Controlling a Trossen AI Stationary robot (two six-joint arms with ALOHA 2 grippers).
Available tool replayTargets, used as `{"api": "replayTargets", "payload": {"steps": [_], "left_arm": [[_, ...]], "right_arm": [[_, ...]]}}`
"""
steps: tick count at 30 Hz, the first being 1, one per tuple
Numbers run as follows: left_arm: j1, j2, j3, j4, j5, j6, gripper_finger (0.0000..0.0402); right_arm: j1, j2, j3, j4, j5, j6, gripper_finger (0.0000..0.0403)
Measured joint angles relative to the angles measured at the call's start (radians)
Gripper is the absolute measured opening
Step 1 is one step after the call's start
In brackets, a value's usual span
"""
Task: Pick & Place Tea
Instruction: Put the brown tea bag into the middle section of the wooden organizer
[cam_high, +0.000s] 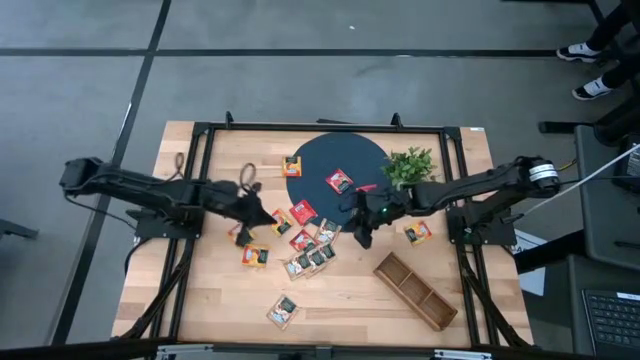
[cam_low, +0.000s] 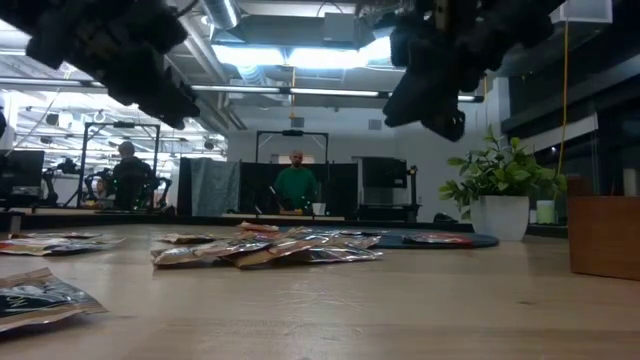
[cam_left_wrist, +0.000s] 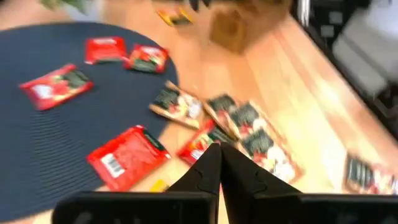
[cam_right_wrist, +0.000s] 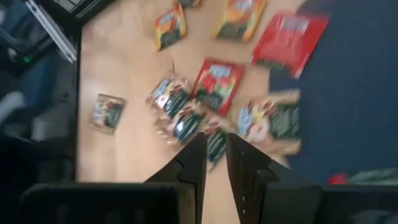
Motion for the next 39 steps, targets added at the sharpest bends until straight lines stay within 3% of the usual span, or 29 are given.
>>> {"api": "replayTargets", "payload": {"steps": [4, 9, 21, 27, 35, 39], "left_arm": [[-0.067, 0.123, 0.059, 0.002, -0.034, 0.065, 0.0003], [-0.165, 0.235, 0.126, 0.003, -0.151, 0.121, 0.0005], [-0.338, 0.558, 0.264, 0.003, -0.440, 0.206, 0.0005], [-0.379, 0.704, 0.347, 0.016, -0.490, 0.241, 0.0003], [-0.404, 0.844, 0.464, 0.017, -0.507, 0.251, 0.0003], [-0.404, 0.882, 0.484, 0.017, -0.486, 0.245, 0.0002]], "right_arm": [[0.004, 0.056, 0.000, 0.047, -0.073, 0.145, 0.0065], [0.024, 0.109, 0.000, 0.133, -0.155, 0.229, 0.0065], [0.075, 0.168, 0.004, 0.164, -0.115, 0.276, 0.0065], [0.087, 0.233, 0.076, 0.159, -0.136, 0.181, 0.0077], [0.084, 0.330, 0.176, 0.041, -0.142, 0.148, 0.0157], [0.084, 0.362, 0.207, 0.046, -0.129, 0.148, 0.0174]]}}
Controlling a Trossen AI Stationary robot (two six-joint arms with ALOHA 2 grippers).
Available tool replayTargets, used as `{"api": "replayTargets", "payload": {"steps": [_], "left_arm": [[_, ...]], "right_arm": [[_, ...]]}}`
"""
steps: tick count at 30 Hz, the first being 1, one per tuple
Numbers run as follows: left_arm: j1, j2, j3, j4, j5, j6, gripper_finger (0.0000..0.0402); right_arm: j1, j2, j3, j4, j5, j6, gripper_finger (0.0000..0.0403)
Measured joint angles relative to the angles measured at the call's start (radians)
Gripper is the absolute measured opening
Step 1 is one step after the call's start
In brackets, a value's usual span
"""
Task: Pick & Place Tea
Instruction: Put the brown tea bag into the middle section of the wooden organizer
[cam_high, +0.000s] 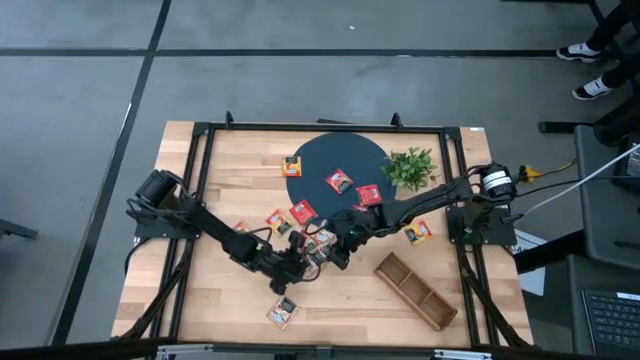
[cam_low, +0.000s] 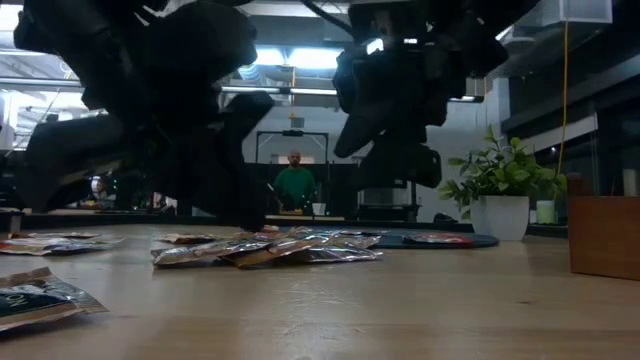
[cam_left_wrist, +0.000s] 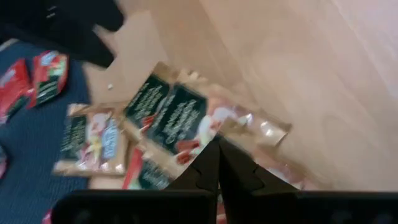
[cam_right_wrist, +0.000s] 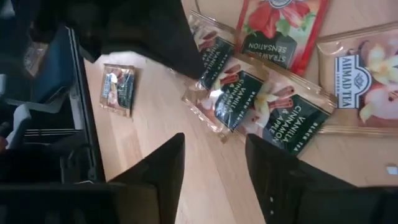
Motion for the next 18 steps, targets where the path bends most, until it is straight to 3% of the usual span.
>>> {"api": "replayTargets", "payload": {"steps": [13, 18], "left_arm": [[0.022, -0.004, -0.001, -0.059, 0.020, -0.063, 0.0004], [0.051, 0.006, -0.001, -0.054, 0.080, -0.074, 0.0002]], "right_arm": [[0.000, 0.052, 0.004, 0.016, 0.003, 0.002, 0.0163], [0.000, 0.055, 0.003, 0.016, 0.003, 0.001, 0.0163]]}}
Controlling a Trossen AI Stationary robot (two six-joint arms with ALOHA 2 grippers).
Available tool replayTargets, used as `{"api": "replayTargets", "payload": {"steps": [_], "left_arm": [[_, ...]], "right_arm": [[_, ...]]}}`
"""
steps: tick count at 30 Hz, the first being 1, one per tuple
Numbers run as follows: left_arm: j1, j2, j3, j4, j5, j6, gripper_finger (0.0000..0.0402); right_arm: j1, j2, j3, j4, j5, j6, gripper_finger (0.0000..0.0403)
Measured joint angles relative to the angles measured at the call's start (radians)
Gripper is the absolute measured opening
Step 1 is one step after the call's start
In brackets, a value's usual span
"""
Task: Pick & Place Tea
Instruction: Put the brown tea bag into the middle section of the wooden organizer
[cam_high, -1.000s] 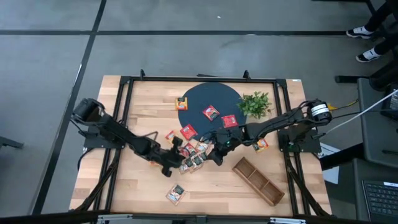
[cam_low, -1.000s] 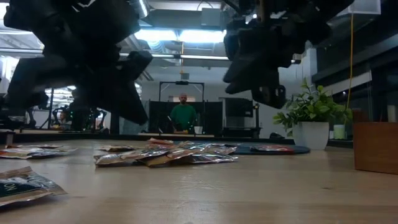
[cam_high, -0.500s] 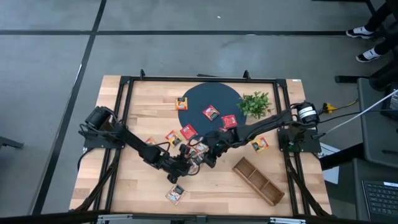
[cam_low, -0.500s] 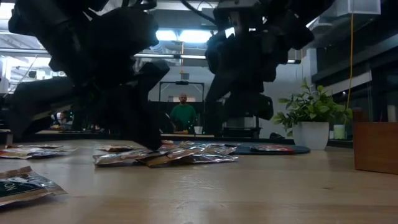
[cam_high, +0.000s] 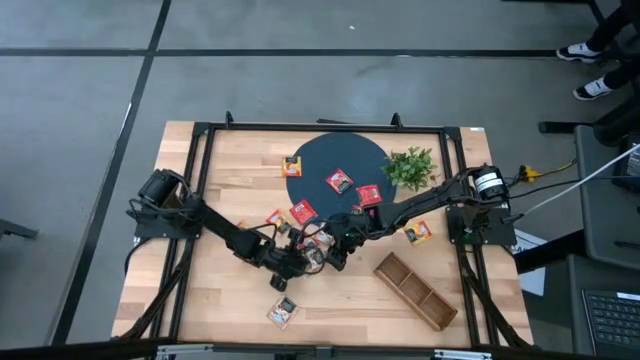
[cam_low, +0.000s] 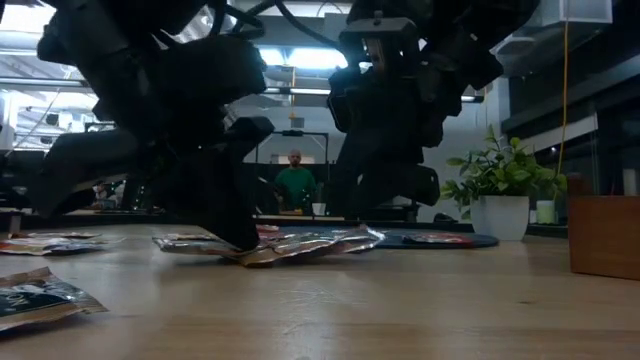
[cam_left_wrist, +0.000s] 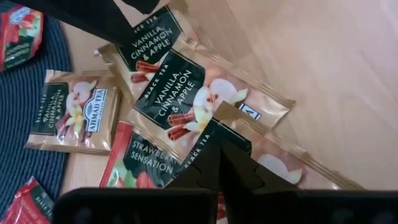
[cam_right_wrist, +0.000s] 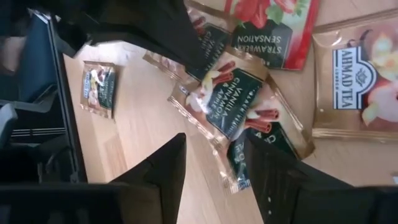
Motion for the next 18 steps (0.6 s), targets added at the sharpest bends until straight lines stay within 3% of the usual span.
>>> {"api": "replayTargets", "payload": {"steps": [18], "left_arm": [[0.028, 0.029, 0.000, 0.092, 0.011, -0.011, 0.0003]], "right_arm": [[-0.015, 0.079, -0.001, 0.013, -0.039, 0.024, 0.0163]]}}
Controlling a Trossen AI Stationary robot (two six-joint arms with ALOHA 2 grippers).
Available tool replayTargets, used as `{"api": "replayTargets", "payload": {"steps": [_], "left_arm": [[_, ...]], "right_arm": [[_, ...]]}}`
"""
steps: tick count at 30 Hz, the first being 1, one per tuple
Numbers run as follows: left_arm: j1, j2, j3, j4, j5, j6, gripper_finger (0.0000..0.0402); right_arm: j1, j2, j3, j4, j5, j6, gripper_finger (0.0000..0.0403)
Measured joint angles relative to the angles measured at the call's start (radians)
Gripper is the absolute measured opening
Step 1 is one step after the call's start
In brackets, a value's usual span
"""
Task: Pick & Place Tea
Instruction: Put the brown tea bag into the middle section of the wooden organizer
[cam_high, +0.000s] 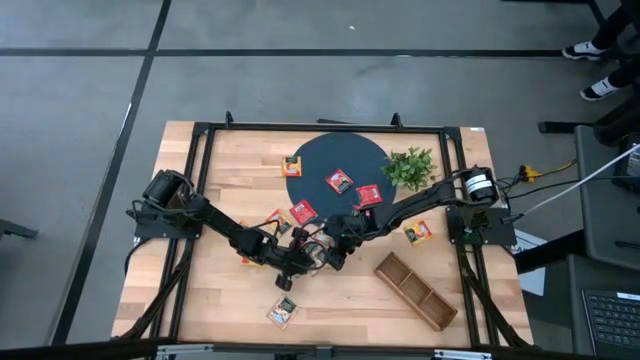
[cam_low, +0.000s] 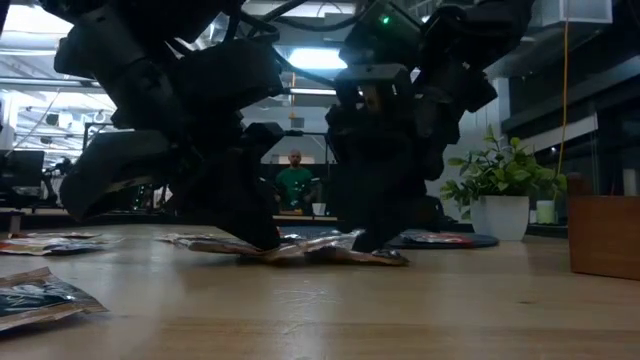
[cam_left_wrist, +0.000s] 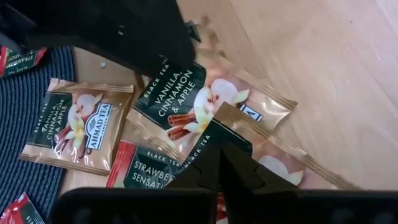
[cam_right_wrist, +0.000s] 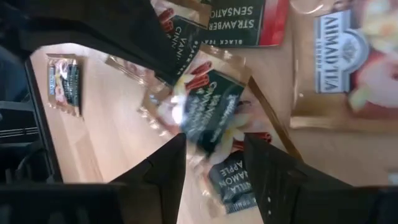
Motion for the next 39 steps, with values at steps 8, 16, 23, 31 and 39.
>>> {"api": "replayTargets", "payload": {"steps": [8, 16, 23, 31, 39], "left_arm": [[0.004, 0.001, -0.001, 0.006, -0.005, -0.006, 0.0005], [0.003, 0.001, -0.001, 0.007, -0.005, -0.010, 0.0003], [0.004, -0.017, -0.003, -0.025, -0.006, -0.064, 0.0009], [-0.005, -0.148, -0.004, -0.105, -0.007, -0.259, 0.0004], [0.052, -0.370, -0.003, -0.095, -0.002, -0.507, 0.0029]], "right_arm": [[0.001, 0.013, 0.000, 0.059, -0.015, -0.003, 0.0162], [0.001, 0.013, 0.000, 0.059, -0.014, -0.025, 0.0089], [0.001, 0.005, 0.000, 0.055, -0.042, -0.070, 0.0008], [0.002, -0.146, 0.000, -0.100, 0.015, -0.216, 0.0006], [0.005, -0.242, 0.000, -0.225, 0.122, -0.395, 0.0004]]}}
